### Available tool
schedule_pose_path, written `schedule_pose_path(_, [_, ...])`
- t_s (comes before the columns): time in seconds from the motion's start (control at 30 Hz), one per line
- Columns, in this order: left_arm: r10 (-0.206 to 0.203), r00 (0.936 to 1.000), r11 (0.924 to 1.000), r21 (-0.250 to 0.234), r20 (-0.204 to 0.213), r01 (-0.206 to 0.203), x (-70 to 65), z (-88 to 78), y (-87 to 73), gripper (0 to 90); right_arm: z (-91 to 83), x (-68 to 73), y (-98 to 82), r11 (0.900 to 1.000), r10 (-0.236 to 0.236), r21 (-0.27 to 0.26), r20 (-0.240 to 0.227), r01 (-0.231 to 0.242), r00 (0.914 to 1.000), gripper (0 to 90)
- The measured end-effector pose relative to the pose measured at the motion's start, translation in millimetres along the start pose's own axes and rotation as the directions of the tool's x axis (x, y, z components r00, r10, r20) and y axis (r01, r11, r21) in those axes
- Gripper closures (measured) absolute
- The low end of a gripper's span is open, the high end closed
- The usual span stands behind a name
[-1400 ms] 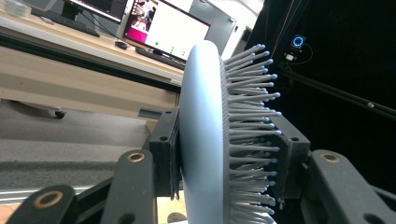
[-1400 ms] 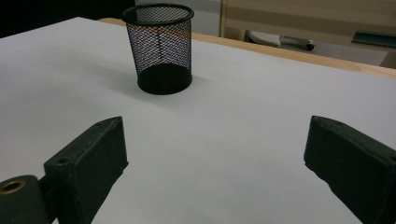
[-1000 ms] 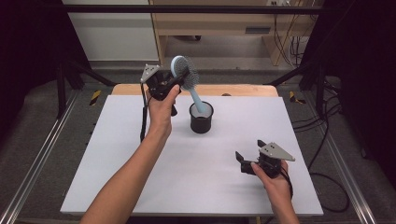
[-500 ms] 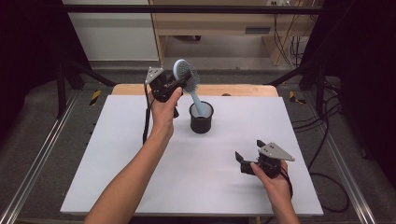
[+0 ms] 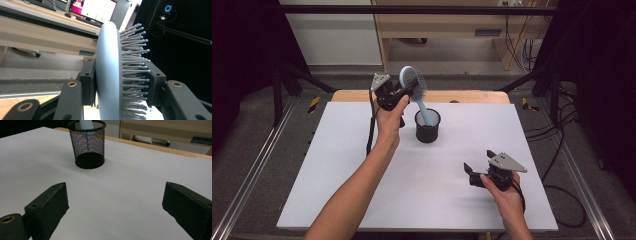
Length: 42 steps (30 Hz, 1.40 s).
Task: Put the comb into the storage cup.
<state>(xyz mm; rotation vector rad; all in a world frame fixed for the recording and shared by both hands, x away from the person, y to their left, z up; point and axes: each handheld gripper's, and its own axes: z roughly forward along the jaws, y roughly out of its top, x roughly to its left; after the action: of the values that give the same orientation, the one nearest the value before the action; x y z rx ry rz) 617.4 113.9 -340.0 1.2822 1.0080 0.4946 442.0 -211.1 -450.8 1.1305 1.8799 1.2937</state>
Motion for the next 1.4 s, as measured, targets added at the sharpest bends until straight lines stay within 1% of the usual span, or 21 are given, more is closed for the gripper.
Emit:
schedule_pose_path(0.07, [0.004, 1.0000, 1.0000, 0.001, -0.003, -0.004, 0.7, 0.4, -0.9, 52.5, 0.2, -0.3, -0.1, 1.000, 0.002, 0.001, 0.000, -0.002, 1.0000, 6.6])
schedule_pose_path(0.2, [-0.004, 1.0000, 1.0000, 0.005, -0.005, 0.004, 2.3, 1.0, -3.1, 52.5, -0.1, -0.6, -0.1, 1.000, 0.005, 0.002, 0.000, -0.005, 1.0000, 6.6])
schedule_pose_path(0.3, [-0.002, 1.0000, 1.0000, 0.009, -0.008, 0.002, 2.9, 1.4, -5.4, 52.5, -0.1, -0.6, -0.1, 1.000, 0.006, 0.003, 0.001, -0.006, 1.0000, 6.6])
schedule_pose_path(0.47, [-0.017, 0.9998, 0.9998, 0.013, -0.009, 0.017, 4.6, 2.8, -9.3, 52.3, -0.2, -0.2, -0.2, 1.000, 0.006, 0.006, -0.001, -0.006, 1.0000, 6.6])
schedule_pose_path(0.6, [-0.019, 0.9998, 0.9996, 0.019, -0.011, 0.019, 5.4, 5.0, -11.7, 52.3, -1.0, -0.9, -0.4, 1.000, 0.007, 0.003, 0.001, -0.007, 1.0000, 6.6])
schedule_pose_path(0.93, [-0.017, 0.9996, 0.9994, 0.031, -0.021, 0.017, 6.0, 7.0, -17.5, 52.2, -0.8, -1.0, -0.5, 1.000, 0.008, 0.005, 0.000, -0.008, 1.0000, 6.6])
schedule_pose_path(1.4, [-0.014, 0.9997, 0.9989, 0.045, -0.022, 0.014, 5.2, 10.1, -23.0, 51.9, -0.4, -1.5, -0.9, 1.000, 0.008, 0.007, -0.001, -0.008, 1.0000, 6.6])
